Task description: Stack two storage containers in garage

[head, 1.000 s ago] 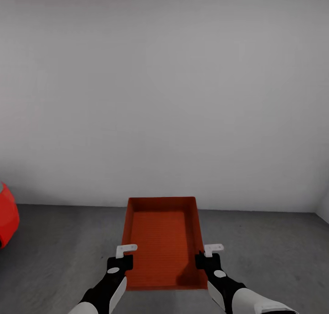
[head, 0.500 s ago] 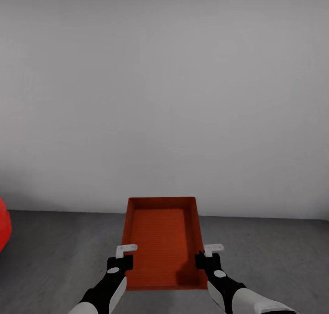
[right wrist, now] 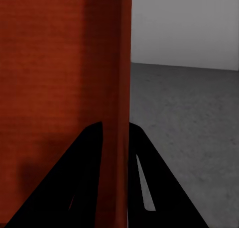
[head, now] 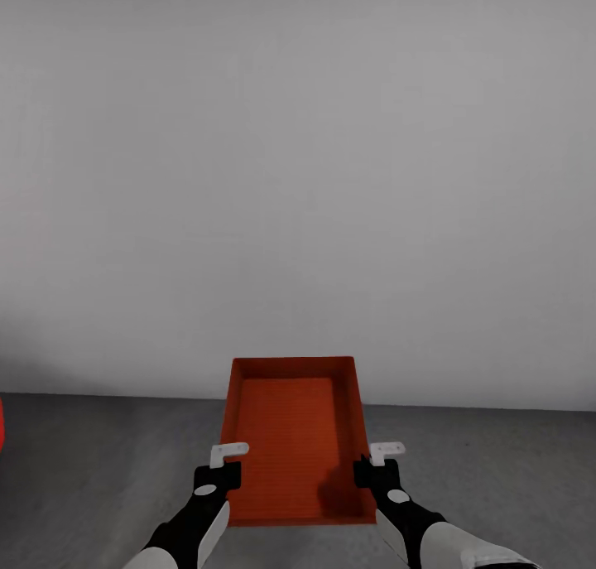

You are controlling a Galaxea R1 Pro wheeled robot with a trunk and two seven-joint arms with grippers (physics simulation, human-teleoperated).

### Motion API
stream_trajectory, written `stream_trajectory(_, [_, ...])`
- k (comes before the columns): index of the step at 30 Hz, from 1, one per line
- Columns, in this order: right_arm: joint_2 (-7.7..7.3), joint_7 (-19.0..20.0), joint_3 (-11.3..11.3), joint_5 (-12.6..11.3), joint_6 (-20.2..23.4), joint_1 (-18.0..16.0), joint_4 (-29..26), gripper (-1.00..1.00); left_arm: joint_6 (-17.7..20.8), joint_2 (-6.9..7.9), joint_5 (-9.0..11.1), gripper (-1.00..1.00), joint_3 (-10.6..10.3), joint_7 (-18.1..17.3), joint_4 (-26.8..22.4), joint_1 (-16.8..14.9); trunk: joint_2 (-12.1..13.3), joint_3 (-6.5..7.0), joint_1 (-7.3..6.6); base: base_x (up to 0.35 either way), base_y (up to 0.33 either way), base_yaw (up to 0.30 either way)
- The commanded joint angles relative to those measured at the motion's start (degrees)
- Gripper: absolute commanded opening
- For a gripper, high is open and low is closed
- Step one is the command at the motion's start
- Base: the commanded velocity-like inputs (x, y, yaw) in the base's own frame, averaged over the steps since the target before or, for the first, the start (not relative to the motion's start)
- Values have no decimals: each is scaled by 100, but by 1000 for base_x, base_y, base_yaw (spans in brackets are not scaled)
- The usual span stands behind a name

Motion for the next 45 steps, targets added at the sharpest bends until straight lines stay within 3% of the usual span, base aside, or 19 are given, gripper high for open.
stream_trajectory(1, [0,-44,-122,-13,-16,-2,14,-100,14,72,-89,-100,212,53,-228,-6,-5,-8,4,322,95,0])
stream_trajectory(17, [0,-44,-122,-13,-16,-1,14,-100,11,72,-89,-100,212,54,-244,-6,-5,-8,4,301,83,0])
stream_trajectory(45, [0,-45,-122,-13,2,-3,15,-100,14,54,-89,-100,212,54,-246,-7,-5,-224,4,9,2,0])
